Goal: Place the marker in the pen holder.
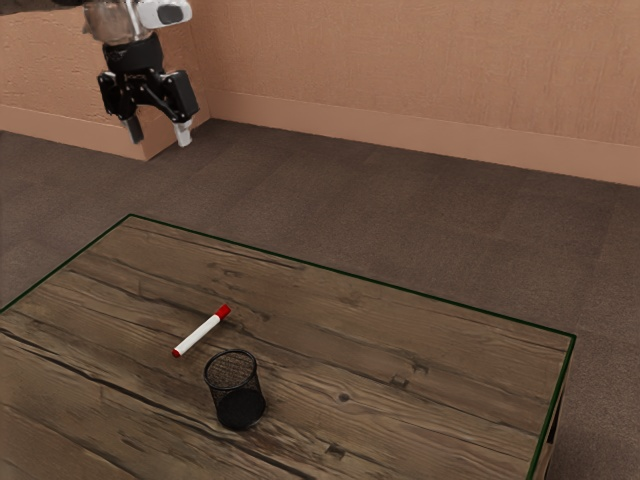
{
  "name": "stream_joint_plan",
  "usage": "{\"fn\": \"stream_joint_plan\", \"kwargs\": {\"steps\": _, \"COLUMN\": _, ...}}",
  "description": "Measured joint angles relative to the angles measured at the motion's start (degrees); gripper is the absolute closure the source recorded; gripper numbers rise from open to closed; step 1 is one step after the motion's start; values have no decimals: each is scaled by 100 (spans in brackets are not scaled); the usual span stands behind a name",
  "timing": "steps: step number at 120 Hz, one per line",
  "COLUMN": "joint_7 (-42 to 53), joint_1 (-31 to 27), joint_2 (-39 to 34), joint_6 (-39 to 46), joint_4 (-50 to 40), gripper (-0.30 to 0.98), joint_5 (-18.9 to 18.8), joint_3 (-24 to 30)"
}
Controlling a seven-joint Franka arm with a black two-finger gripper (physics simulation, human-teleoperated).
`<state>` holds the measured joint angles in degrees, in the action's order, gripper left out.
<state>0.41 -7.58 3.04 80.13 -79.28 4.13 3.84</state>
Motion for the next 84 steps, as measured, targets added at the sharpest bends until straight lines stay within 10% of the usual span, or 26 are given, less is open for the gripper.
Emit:
{"fn": "stream_joint_plan", "kwargs": {"steps": 23, "joint_7": -132, "joint_1": 835, "joint_2": 129, "joint_6": 415, "joint_4": -1171, "gripper": 0, "joint_5": -38, "joint_3": -752}}
{"fn": "stream_joint_plan", "kwargs": {"steps": 54, "joint_7": -254, "joint_1": 517, "joint_2": 1609, "joint_6": 2196, "joint_4": -2533, "gripper": 0, "joint_5": -54, "joint_3": -772}}
{"fn": "stream_joint_plan", "kwargs": {"steps": 84, "joint_7": 240, "joint_1": 44, "joint_2": 1531, "joint_6": 4323, "joint_4": -3889, "gripper": 16, "joint_5": -549, "joint_3": -445}}
